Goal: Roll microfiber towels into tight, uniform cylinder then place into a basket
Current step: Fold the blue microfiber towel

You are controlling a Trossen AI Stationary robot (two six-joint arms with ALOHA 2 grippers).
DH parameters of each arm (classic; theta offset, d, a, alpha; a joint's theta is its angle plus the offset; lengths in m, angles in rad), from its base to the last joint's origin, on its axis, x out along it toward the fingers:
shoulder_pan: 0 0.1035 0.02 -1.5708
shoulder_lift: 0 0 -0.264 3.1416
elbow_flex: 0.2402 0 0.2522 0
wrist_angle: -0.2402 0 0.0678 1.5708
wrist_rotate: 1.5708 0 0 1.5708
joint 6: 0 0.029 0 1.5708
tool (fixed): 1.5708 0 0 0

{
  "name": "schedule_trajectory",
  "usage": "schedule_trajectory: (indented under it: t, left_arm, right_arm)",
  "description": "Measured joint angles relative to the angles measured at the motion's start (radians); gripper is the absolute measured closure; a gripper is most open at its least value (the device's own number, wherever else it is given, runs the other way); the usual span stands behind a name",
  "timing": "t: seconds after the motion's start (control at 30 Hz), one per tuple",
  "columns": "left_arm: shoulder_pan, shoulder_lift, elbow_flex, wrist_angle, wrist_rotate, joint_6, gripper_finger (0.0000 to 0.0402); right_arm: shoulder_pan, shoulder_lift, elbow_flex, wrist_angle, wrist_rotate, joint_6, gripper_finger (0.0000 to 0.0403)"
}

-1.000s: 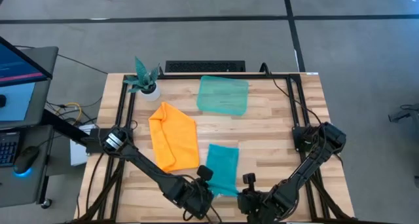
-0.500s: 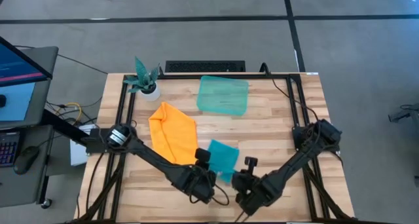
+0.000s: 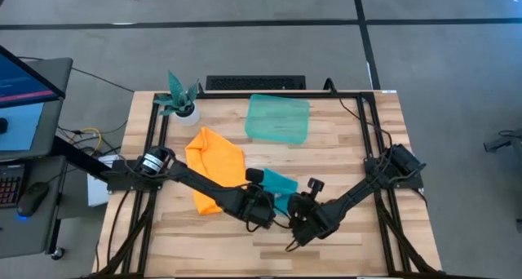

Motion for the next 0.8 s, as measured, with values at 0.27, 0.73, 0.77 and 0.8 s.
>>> schedule_trajectory:
  t: [0.27,0.73,0.77,0.8]
  left_arm:
    - [0.011,0.0,-0.001,0.029,0.054,-0.001,0.0395]
    - [0.011,0.0,-0.002,0.058,0.113,0.003,0.0323]
    - [0.011,0.0,-0.002,0.059,0.113,-0.001,0.0313]
    - [0.012,0.0,-0.002,0.059,0.112,-0.009,0.0301]
  right_arm:
    - [-0.004,0.0,-0.028,0.034,-0.022,0.016,0.0379]
    - [-0.004,0.0,-0.029,0.034,-0.027,0.017,0.0379]
    - [-0.004,0.0,-0.029,0.034,-0.027,0.017,0.0379]
    - [-0.004,0.0,-0.029,0.035,-0.027,0.017,0.038]
